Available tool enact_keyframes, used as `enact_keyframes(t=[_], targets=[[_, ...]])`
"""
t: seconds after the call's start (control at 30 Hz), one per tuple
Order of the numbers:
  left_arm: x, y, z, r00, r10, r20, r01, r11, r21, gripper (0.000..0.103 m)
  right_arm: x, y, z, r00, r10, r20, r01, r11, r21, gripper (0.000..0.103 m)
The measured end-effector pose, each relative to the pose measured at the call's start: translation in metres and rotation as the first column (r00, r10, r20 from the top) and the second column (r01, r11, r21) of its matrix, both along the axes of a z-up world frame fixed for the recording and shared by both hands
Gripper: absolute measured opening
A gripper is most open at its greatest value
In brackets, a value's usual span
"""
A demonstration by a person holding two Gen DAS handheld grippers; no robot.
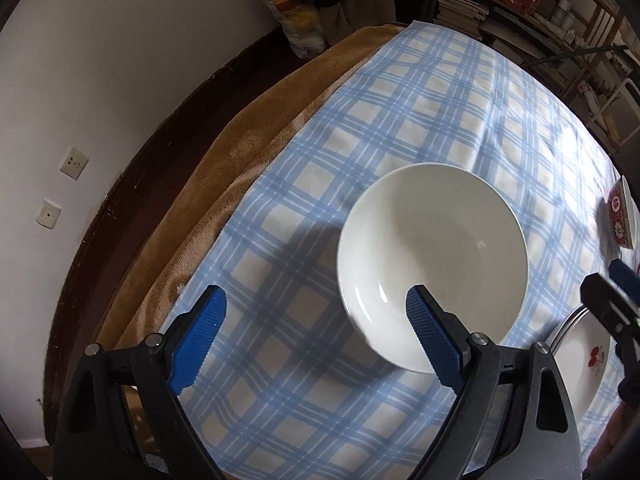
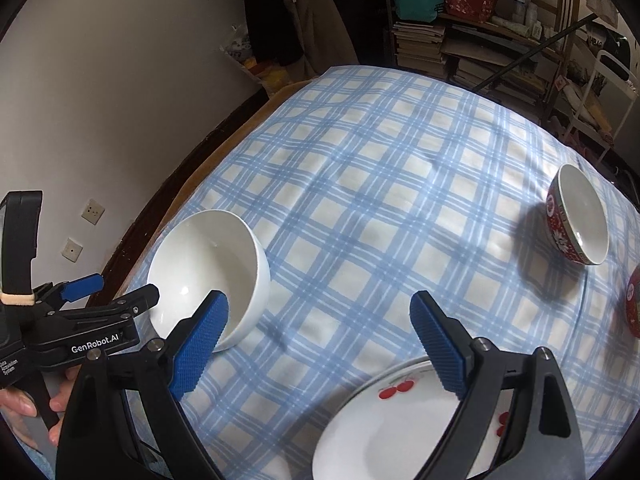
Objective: Organize plates and bowls
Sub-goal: 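Move the left tool to a plain white bowl while the right tool approaches another white bowl, then close the left tool on the white bowl rim while the right tool grips another white bowl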
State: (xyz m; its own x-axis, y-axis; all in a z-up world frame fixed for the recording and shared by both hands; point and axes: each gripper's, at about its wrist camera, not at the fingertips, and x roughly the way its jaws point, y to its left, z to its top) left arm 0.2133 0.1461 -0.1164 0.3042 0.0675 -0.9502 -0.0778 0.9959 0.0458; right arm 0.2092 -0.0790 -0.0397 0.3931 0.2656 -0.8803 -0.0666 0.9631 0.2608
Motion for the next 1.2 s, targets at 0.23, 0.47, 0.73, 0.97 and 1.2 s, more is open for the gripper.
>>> enact_keyframes(t=[0.23,0.47,0.73,0.97,1.2], targets=[[0.012,0.010,-0.016,1.000,0.005,-0.013,-0.006,0.993,-0.120,0.043,0.011,0.024,-0.026,0.998,0.032,-0.059,-0.031,0.999,0.021,0.090],[0.020,0.019,-0.038,0.996,0.042,-0.081,-0.058,0.976,-0.209,0.016,0.020,0.037,-0.046,0.992,0.035,-0.123,-0.030,0.999,0.041,0.062],[0.020,0.009,-0.042,0.996,0.021,-0.089,-0.038,0.979,-0.200,0.006,0.022,0.039,-0.061,0.983,0.021,-0.184,0.008,0.988,0.156,0.020],[0.016,0.009,-0.037,0.997,0.015,-0.072,-0.030,0.978,-0.207,0.006,0.022,0.050,-0.058,0.983,0.026,-0.183,-0.007,0.995,0.104,0.015],[0.006,-0.002,-0.020,0.999,-0.023,-0.031,0.017,0.982,-0.188,0.007,0.011,0.046,-0.046,0.986,0.051,-0.158,-0.041,0.997,0.068,0.015]])
